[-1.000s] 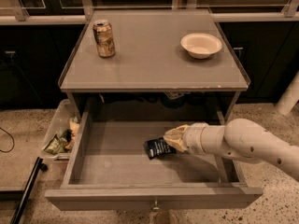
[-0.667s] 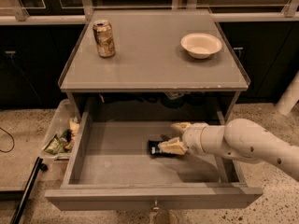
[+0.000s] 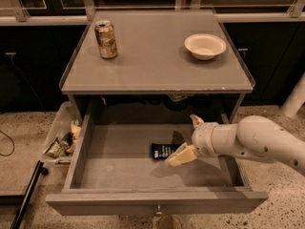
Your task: Place rxbar blueberry into top drawer
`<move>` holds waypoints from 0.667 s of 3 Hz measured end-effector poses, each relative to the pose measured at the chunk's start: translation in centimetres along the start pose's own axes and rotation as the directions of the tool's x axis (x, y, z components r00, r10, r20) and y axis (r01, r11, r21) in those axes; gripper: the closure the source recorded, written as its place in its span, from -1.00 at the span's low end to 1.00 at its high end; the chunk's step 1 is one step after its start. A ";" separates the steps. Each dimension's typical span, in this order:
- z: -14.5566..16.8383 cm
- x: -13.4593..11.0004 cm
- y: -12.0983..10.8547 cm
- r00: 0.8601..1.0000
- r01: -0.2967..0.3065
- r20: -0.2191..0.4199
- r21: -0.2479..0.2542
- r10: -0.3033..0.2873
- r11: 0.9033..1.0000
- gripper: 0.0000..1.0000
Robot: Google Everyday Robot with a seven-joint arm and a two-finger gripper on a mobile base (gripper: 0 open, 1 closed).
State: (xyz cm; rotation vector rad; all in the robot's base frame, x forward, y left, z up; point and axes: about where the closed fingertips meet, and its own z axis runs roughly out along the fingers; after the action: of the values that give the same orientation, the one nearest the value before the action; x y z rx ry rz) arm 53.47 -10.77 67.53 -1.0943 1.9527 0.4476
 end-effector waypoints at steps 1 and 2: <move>-4.7 -1.3 -1.0 0.994 0.084 -0.067 0.015 -0.083 0.996 -1.00; -9.3 -3.5 -1.8 0.968 0.212 -0.145 0.026 -0.206 0.977 -1.00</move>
Offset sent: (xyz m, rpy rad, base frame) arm -0.0335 -0.0826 0.1466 -0.4069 -0.1507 0.1393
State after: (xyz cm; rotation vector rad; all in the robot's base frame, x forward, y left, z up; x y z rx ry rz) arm 51.31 -15.86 76.02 -1.3199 1.9318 0.2197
